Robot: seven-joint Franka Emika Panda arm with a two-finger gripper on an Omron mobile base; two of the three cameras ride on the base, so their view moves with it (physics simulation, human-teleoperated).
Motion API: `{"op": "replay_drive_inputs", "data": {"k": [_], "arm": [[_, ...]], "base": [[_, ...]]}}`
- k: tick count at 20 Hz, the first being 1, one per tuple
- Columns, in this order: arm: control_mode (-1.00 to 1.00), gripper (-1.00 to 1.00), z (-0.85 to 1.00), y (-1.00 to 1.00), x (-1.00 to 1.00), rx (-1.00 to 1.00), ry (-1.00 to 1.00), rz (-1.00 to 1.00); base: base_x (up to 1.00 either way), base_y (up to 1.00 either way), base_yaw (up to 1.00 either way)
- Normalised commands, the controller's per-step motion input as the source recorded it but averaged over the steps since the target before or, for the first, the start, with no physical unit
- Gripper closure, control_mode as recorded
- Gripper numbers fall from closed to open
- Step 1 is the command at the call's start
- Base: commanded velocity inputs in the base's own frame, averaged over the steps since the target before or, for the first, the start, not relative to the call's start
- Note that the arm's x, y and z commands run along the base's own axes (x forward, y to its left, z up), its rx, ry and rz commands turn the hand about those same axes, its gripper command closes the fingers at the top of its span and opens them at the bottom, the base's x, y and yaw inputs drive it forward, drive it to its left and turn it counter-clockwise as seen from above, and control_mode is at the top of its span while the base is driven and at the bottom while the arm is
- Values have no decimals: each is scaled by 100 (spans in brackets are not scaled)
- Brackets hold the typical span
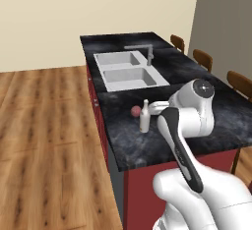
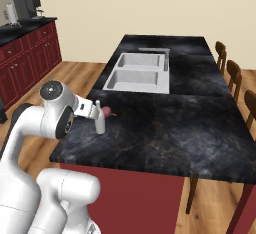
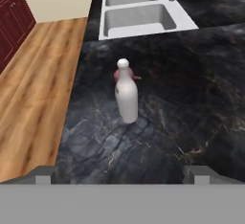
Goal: Place the liquor on the top shelf of the fridge to keep it out of children's reach, and place the onion and lime on lower shelves for easy access.
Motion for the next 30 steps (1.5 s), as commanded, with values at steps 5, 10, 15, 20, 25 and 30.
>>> {"op": "replay_drive_inputs", "data": {"k": [5,10,15,20,25,30], "arm": [[-100,-100,-17,2,35,0,0,0],[-100,-100,-14,0,38,0,0,0],[-100,-100,-10,0,39,0,0,0],[-100,-100,-12,0,36,0,0,0],[-100,-100,-17,1,34,0,0,0],[-100,-100,-22,3,34,0,0,0]], "base": [[0,0,0],[0,0,0],[0,0,0],[0,0,0],[0,0,0],[0,0,0]]}}
